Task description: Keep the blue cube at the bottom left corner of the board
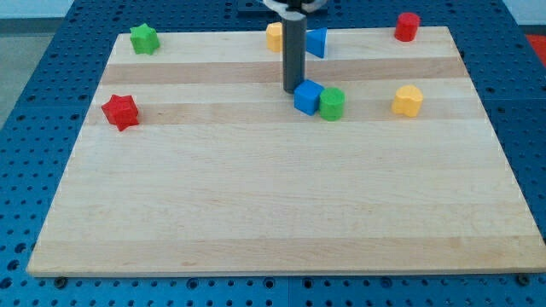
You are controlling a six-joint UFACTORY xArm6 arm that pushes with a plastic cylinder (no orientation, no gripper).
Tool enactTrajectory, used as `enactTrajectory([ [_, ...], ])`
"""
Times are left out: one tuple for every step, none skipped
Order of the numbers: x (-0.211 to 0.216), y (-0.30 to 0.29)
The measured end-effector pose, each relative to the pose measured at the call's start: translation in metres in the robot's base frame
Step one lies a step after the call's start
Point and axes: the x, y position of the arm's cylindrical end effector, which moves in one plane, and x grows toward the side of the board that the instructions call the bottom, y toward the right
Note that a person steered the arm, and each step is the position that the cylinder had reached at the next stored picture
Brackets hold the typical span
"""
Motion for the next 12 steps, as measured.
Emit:
enactTrajectory([
  [-0.005, 0.000],
  [-0.022, 0.030],
  [-0.021, 0.072],
  [0.006, 0.079],
  [0.033, 0.056],
  [0.032, 0.042],
  [0.009, 0.052],
  [0.005, 0.047],
  [0.024, 0.011],
  [0.071, -0.027],
  [0.093, -0.035],
  [0.076, -0.017],
])
